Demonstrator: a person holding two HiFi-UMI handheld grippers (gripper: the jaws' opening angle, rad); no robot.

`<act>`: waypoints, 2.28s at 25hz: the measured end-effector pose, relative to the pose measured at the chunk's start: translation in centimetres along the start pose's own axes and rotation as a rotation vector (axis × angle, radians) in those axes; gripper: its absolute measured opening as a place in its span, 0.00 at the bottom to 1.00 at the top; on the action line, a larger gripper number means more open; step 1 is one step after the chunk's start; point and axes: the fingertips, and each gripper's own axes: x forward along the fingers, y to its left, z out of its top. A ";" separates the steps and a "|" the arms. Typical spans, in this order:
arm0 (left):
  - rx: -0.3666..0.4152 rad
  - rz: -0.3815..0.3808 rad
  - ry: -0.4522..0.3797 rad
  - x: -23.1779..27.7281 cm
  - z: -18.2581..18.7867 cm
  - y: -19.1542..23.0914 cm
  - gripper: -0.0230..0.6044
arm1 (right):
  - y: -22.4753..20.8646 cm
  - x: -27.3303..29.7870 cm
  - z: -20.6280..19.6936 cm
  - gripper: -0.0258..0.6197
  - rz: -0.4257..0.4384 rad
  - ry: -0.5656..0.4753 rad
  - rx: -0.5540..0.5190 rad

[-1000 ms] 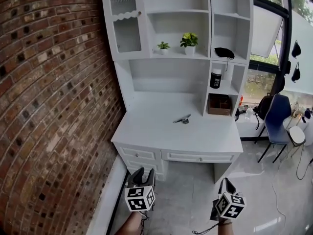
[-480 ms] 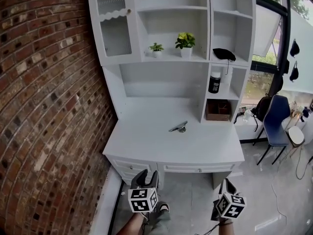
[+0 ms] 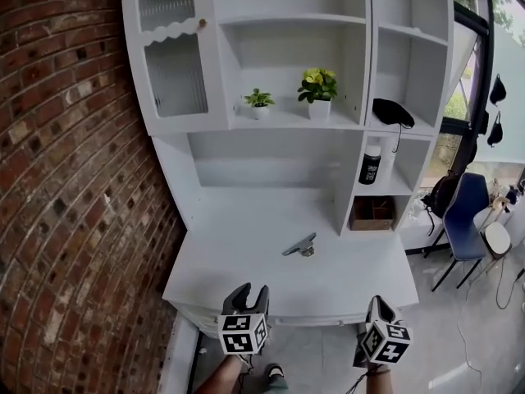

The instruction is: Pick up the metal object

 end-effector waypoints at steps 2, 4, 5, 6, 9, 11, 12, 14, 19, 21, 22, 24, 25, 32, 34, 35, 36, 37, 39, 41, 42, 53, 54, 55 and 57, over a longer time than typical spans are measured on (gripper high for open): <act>0.005 -0.008 0.007 2.2 0.7 0.9 0.30 | 0.6 2.1 0.8 0.04 -0.003 0.000 -0.002; 0.009 -0.020 0.018 4.2 1.1 1.7 0.30 | 0.9 3.9 1.1 0.04 -0.013 0.007 0.001; 0.009 -0.027 0.024 5.2 1.3 2.0 0.30 | 1.0 4.8 1.2 0.04 -0.019 0.012 0.006; 0.008 -0.034 0.029 6.1 1.4 2.3 0.30 | 1.0 5.6 1.2 0.04 -0.024 0.016 0.009; 0.003 -0.051 0.041 8.7 1.7 3.0 0.30 | 1.0 7.8 1.7 0.04 -0.040 0.027 0.014; 0.001 -0.058 0.046 10.2 2.0 3.5 0.30 | 0.9 9.0 2.1 0.04 -0.053 0.028 0.018; 0.001 -0.062 0.048 10.9 2.1 3.8 0.30 | 0.8 9.5 2.4 0.04 -0.060 0.027 0.020; 0.001 -0.069 0.048 12.1 2.5 4.1 0.30 | 0.8 10.5 2.9 0.04 -0.070 0.026 0.020; -0.019 -0.057 0.046 13.7 2.7 5.0 0.30 | 1.0 12.6 3.1 0.04 -0.066 0.049 0.003; -0.031 -0.043 0.050 14.2 2.5 5.4 0.30 | 1.3 13.7 3.2 0.04 -0.051 0.061 -0.006; -0.037 -0.035 0.051 14.4 2.5 5.6 0.30 | 1.4 14.3 3.3 0.04 -0.042 0.066 -0.011; -0.049 -0.017 0.052 14.7 2.5 6.0 0.30 | 1.7 15.5 3.6 0.04 -0.023 0.071 -0.022; -0.052 -0.010 0.052 14.8 2.5 6.1 0.30 | 1.9 16.1 3.9 0.04 -0.013 0.073 -0.028; -0.063 0.012 0.061 16.0 2.4 6.2 0.30 | 2.7 19.1 5.2 0.04 0.044 0.082 -0.064; -0.063 0.014 0.062 16.6 2.4 5.9 0.30 | 2.4 19.5 5.3 0.04 0.050 0.086 -0.070; -0.061 0.014 0.063 16.8 2.4 5.7 0.30 | 2.2 19.7 5.3 0.04 0.049 0.090 -0.071; -0.059 0.013 0.064 17.1 2.4 5.5 0.30 | 1.8 19.8 5.2 0.04 0.047 0.094 -0.071; -0.058 0.012 0.065 17.4 2.4 5.3 0.30 | 1.4 19.9 5.2 0.04 0.044 0.098 -0.070; -0.055 0.007 0.072 18.0 2.4 4.9 0.30 | 0.7 20.0 5.1 0.04 0.037 0.103 -0.065; -0.048 -0.004 0.083 18.7 2.2 4.2 0.30 | -0.2 20.0 5.0 0.04 0.025 0.106 -0.057; -0.042 -0.012 0.090 19.1 2.1 3.7 0.30 | -0.8 19.9 4.9 0.04 0.018 0.108 -0.052; 0.075 -0.155 0.167 23.3 0.5 -3.6 0.30 | -7.1 18.6 2.8 0.04 -0.084 0.132 0.035; 0.084 -0.163 0.173 23.6 0.3 -4.1 0.30 | -7.3 18.7 2.6 0.04 -0.088 0.133 0.044; 0.093 -0.171 0.179 23.9 0.2 -4.5 0.30 | -7.6 18.7 2.4 0.04 -0.090 0.135 0.051; 0.112 -0.186 0.195 24.3 -0.2 -5.2 0.30 | -8.0 18.8 2.1 0.04 -0.093 0.140 0.062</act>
